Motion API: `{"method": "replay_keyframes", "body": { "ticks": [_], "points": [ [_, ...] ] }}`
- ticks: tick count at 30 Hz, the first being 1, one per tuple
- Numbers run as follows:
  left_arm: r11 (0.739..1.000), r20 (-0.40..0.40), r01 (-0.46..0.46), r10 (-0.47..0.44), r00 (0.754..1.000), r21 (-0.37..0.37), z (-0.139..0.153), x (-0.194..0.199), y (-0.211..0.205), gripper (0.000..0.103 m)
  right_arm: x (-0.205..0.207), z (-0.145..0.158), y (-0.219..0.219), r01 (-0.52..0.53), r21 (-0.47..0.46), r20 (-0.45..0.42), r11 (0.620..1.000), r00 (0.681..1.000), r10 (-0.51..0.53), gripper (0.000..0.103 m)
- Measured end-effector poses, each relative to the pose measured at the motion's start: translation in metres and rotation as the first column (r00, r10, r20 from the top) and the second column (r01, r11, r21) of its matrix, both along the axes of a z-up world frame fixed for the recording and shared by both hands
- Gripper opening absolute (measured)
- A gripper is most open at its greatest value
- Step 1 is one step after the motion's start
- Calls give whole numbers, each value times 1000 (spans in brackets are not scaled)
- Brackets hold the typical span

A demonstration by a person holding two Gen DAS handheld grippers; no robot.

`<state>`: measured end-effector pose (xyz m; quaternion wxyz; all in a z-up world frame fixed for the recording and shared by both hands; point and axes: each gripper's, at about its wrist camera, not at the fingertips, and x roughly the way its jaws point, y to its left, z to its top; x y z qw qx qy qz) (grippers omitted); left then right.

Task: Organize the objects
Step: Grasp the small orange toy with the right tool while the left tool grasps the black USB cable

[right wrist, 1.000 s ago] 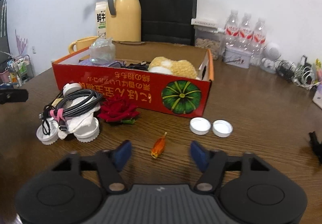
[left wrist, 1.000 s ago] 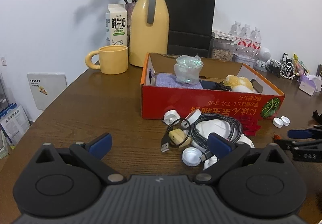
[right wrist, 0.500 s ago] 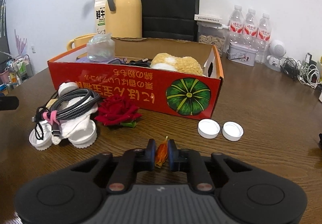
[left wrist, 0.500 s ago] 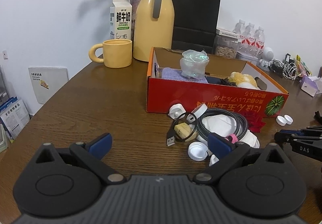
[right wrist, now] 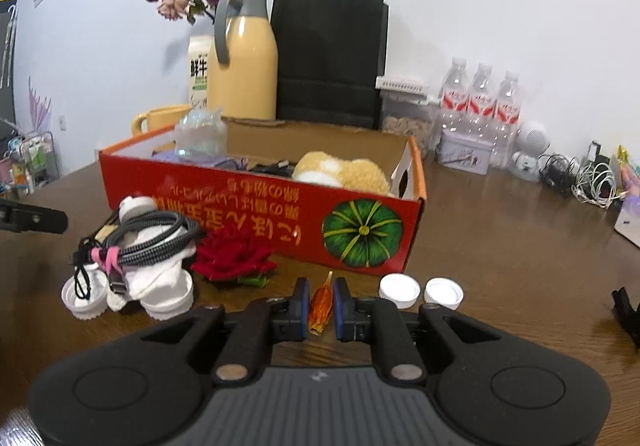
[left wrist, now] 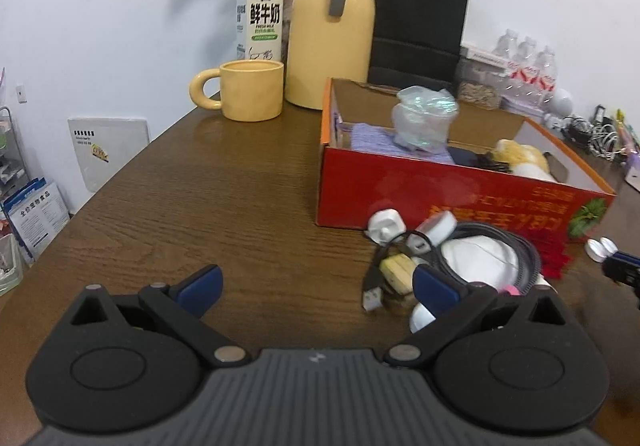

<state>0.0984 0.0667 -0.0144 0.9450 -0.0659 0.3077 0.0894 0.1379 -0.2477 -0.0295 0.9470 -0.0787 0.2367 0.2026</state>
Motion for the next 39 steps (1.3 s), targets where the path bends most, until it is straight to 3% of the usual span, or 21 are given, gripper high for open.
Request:
{"method": "replay_keyframes", "body": {
  "ticks": [9, 14, 18, 26, 30, 39],
  "points": [
    [999, -64, 32, -32, 997, 2, -11, 42, -3, 98, 2, 0, -1, 14, 11, -1, 1000, 1000, -14, 11],
    [998, -58, 59, -60, 996, -19, -12, 50, -3, 80, 2, 0, -2, 14, 13, -2, 1000, 1000, -14, 11],
    [993, -45, 93, -96, 994, -76, -13, 54, -3, 57, 2, 0, -3, 18, 18, -4, 1000, 1000, -18, 11],
    [992, -36, 68, -72, 997, -103, -14, 57, -2, 40, 2, 0, -3, 22, 21, -7, 1000, 1000, -22, 11],
    [993, -35, 66, -70, 997, -101, -16, 55, -2, 10, 2, 0, -4, 26, 23, -7, 999, 1000, -26, 11],
    [997, 23, 49, -47, 999, -62, -10, 33, -7, 9, 1, 1, -4, 31, 26, 0, 999, 1000, -31, 11]
  ]
}}
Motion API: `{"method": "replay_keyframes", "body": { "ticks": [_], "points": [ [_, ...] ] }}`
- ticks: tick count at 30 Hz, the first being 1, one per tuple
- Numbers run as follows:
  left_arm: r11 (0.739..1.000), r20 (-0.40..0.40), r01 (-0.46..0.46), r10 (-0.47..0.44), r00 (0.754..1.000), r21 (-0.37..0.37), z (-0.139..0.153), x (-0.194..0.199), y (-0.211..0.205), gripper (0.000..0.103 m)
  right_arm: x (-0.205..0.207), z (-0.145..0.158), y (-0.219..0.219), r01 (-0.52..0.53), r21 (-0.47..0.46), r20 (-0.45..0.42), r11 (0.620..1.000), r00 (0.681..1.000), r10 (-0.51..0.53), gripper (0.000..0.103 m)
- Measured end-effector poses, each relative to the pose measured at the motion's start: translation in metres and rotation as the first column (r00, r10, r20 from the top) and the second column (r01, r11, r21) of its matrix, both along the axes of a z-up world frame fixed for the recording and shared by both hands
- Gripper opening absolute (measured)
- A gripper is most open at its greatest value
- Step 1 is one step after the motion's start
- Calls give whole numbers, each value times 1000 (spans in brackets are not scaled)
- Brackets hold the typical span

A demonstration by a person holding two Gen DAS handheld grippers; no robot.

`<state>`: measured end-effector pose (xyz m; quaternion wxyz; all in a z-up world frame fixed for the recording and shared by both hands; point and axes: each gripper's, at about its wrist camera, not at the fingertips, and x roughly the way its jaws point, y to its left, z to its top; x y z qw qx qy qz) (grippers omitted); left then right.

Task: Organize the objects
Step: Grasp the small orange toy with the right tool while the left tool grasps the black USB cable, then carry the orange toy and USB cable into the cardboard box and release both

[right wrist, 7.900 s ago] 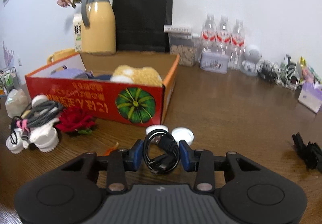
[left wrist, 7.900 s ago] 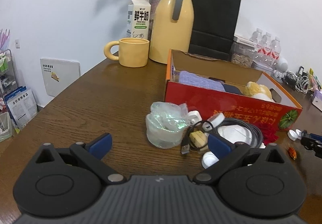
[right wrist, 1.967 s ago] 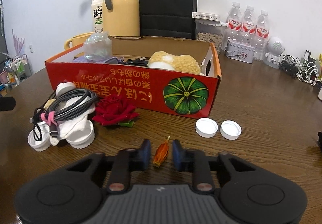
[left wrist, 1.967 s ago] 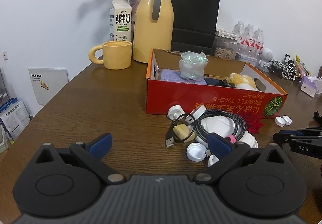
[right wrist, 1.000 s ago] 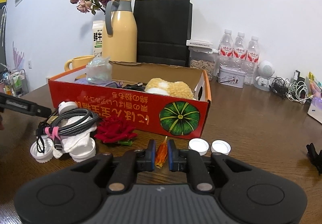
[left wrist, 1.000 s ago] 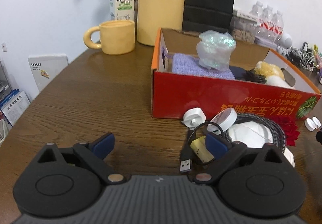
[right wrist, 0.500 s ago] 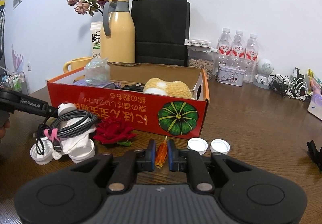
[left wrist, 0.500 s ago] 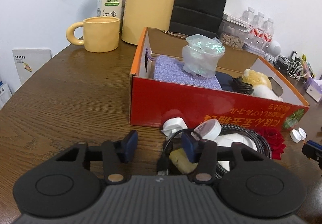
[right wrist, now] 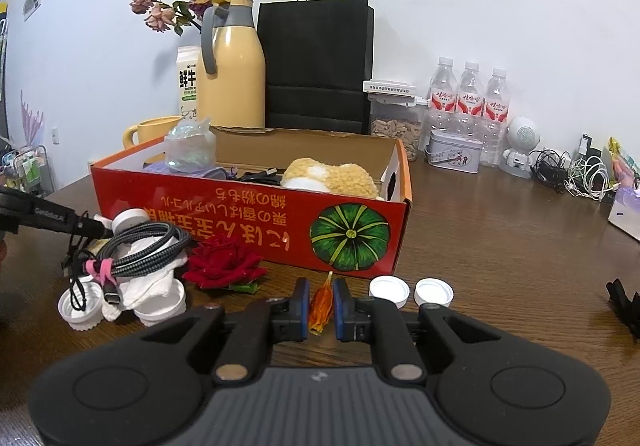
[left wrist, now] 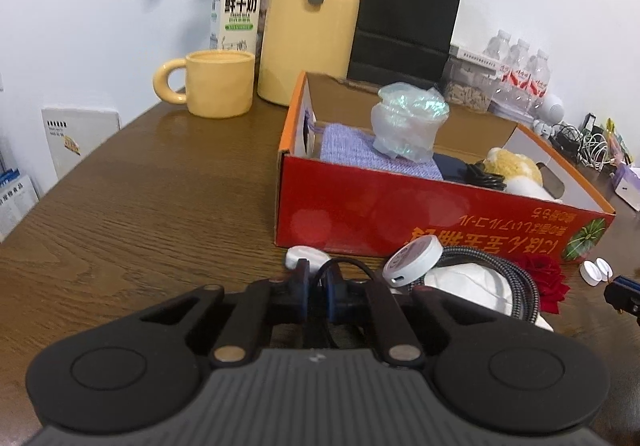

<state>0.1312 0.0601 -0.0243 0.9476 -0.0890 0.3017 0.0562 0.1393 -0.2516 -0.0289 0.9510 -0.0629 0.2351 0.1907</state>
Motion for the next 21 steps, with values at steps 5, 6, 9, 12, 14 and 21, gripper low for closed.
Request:
{"method": "replay_keyframes", "body": {
  "ticks": [5, 6, 9, 12, 14, 21],
  "points": [
    [1000, 44, 14, -15, 999, 24, 6, -14, -5, 9, -2, 1, 0, 3, 1, 11, 1000, 1000, -3, 11],
    [1000, 51, 17, -19, 999, 26, 8, -16, -5, 9, -2, 1, 0, 4, 0, 14, 1000, 1000, -4, 11],
    [999, 75, 20, -23, 997, 31, 13, -22, -7, 9, -4, 2, 0, 4, -2, 25, 1000, 1000, -4, 11],
    [999, 100, 26, -29, 995, 32, 20, -27, -8, 9, -7, 3, 1, 0, -6, 44, 1000, 999, 0, 11],
    [999, 116, 31, -35, 993, 35, 25, -30, -10, 9, -9, 3, 1, -6, -6, 56, 1000, 998, 6, 11],
    [996, 184, 61, -72, 980, 61, 50, -29, -19, 9, -11, 17, 13, -53, -13, 104, 999, 993, 54, 11]
  ]
}}
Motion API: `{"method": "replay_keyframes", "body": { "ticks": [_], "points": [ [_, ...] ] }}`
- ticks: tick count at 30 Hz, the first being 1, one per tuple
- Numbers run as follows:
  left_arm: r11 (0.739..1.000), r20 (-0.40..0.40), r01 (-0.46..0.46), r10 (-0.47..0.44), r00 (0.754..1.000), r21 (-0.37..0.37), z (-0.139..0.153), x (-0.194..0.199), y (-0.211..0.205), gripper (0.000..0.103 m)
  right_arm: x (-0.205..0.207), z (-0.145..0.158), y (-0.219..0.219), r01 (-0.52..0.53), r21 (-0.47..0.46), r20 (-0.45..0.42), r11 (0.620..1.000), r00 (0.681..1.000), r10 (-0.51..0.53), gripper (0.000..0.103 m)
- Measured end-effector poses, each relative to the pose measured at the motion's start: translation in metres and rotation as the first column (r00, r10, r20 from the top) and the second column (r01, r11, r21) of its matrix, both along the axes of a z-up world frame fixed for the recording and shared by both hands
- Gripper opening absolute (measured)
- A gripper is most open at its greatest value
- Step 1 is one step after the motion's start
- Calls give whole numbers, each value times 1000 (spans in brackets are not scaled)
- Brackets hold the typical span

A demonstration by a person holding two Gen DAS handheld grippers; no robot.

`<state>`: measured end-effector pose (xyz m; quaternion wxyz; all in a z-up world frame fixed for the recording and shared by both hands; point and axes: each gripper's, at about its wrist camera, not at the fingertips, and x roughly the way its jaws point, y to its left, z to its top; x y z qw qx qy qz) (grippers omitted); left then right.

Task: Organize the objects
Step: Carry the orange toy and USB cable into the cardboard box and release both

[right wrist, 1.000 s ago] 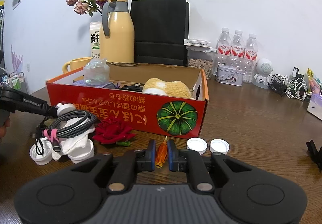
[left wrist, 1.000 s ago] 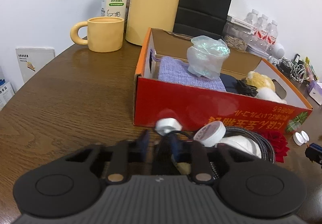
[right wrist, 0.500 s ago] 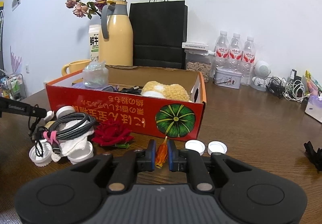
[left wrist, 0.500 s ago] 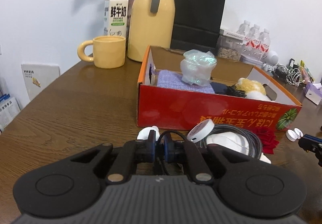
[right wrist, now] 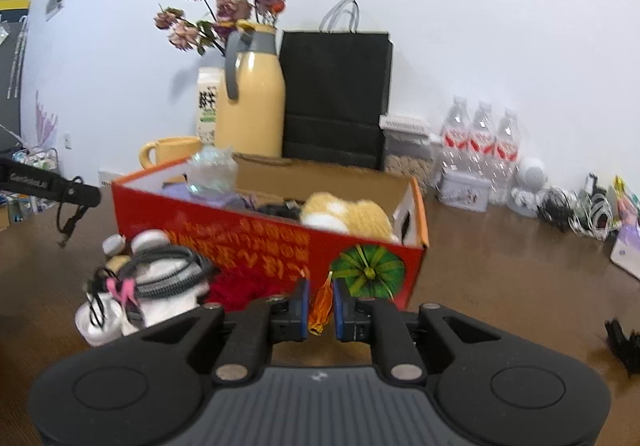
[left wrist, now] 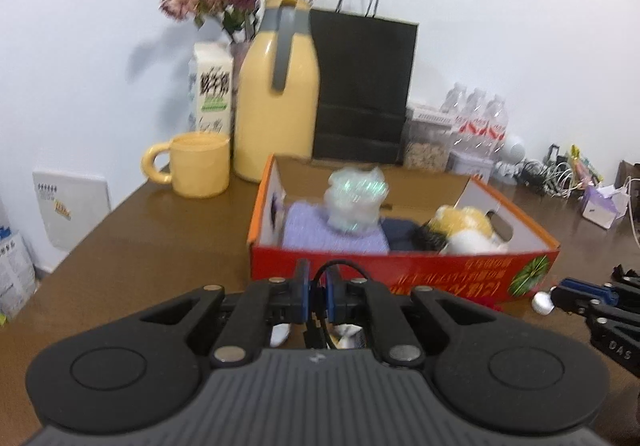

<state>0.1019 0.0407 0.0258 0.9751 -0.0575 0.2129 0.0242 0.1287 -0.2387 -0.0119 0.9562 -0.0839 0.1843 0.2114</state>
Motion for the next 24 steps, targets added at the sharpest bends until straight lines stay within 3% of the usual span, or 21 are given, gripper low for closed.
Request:
{"method": "replay_keyframes", "body": {
  "ticks": [12, 24],
  "points": [
    [997, 83, 77, -78, 994, 17, 31, 44, -29, 9, 38, 44, 46, -65, 41, 98, 997, 993, 61, 11],
    [997, 78, 82, -82, 994, 3, 33, 127, -47, 9, 120, 48, 78, -32, 51, 45, 998, 999, 30, 11]
  ]
}}
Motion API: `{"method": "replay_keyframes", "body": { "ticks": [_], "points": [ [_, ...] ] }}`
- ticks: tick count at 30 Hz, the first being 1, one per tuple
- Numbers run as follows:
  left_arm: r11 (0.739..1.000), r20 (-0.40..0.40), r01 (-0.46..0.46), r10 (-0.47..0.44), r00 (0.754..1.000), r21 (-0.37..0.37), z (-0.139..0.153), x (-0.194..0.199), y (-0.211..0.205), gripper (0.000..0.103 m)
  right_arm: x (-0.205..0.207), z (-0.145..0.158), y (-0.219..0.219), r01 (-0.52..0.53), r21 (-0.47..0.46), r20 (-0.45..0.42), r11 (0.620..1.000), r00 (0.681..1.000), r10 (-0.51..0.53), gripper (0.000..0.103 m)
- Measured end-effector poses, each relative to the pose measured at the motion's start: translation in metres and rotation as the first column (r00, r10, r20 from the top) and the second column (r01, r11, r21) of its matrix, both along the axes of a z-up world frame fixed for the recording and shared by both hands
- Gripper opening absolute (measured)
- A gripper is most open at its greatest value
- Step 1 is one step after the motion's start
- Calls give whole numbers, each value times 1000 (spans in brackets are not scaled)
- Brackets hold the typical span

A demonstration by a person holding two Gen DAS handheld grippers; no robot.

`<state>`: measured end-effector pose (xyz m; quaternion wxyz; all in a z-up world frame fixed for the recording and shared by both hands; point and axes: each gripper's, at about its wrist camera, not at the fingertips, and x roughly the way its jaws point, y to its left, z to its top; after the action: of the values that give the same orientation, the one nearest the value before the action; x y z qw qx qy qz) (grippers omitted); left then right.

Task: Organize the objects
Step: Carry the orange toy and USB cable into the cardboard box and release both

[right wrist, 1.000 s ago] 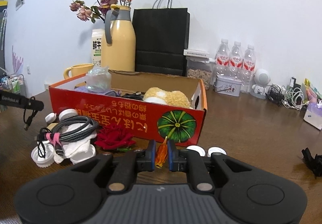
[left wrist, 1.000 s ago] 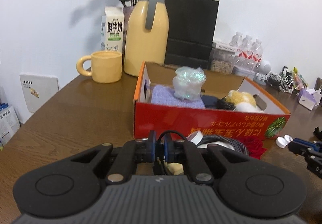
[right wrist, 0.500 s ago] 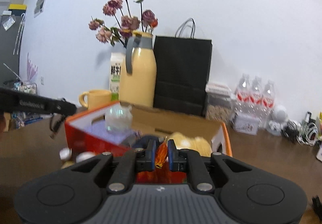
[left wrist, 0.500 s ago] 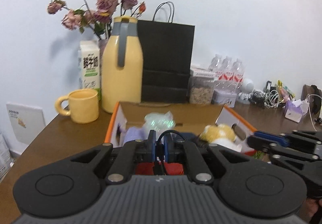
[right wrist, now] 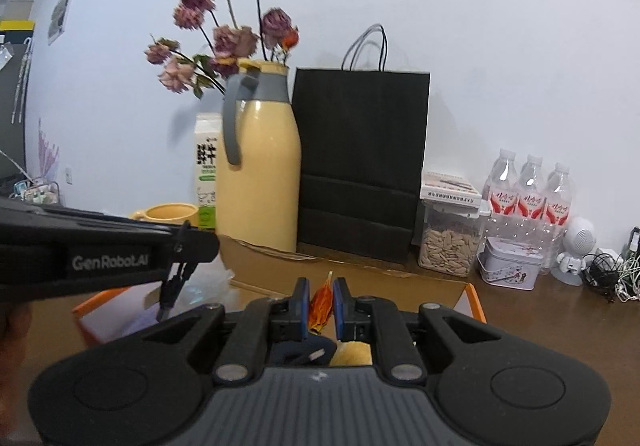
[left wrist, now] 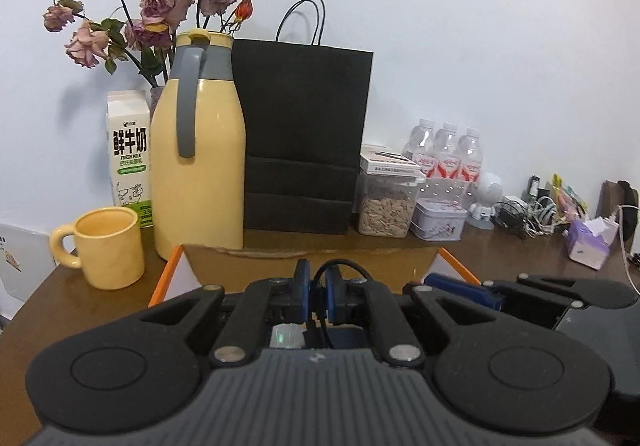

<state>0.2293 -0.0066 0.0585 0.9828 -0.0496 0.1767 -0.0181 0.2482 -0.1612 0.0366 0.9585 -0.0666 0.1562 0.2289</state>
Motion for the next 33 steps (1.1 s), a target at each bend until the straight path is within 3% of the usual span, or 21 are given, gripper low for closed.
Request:
{"method": "replay_keyframes", "body": {
  "ticks": [7, 14, 15, 17, 18, 20, 21, 22, 23, 24, 33],
  "points": [
    [999, -49, -31, 31, 998, -17, -9, 46, 4, 9, 54, -11, 9, 31, 9, -104, 999, 994, -29, 11],
    [1000, -108, -29, 28, 994, -5, -21, 63, 8, 11, 75, -21, 12, 45, -13, -152, 999, 987, -47, 13],
    [1000, -111, -31, 30, 993, -6, -21, 63, 10, 15, 77, -22, 11, 48, -13, -157, 999, 986, -49, 14],
    [999, -106, -44, 43, 993, -5, -20, 63, 13, 31, 77, -22, 10, 53, -18, -162, 998, 985, -55, 28],
    [999, -100, -54, 53, 994, -4, -19, 61, 14, 47, 78, -22, 9, 57, -18, -162, 998, 985, -60, 33],
    [998, -92, -66, 67, 994, 5, -18, 59, 15, 66, 79, -22, 7, 73, -21, -164, 997, 984, -76, 60],
    [997, -92, -72, 73, 993, 13, -17, 58, 15, 84, 80, -22, 5, 81, -21, -165, 996, 983, -83, 67],
    [997, -87, -78, 79, 993, 18, -16, 57, 14, 96, 80, -22, 5, 86, -23, -166, 996, 982, -89, 80],
    [996, -78, -83, 84, 993, 24, -15, 56, 14, 98, 80, -22, 4, 92, -26, -168, 995, 981, -95, 89],
    [996, -71, -83, 85, 994, 30, -14, 54, 13, 98, 80, -21, 3, 96, -26, -167, 995, 981, -99, 92],
    [997, -51, -78, 80, 996, 26, -6, 47, 12, 103, 74, -15, 1, 92, -16, -154, 996, 984, -94, 97]
  ]
}}
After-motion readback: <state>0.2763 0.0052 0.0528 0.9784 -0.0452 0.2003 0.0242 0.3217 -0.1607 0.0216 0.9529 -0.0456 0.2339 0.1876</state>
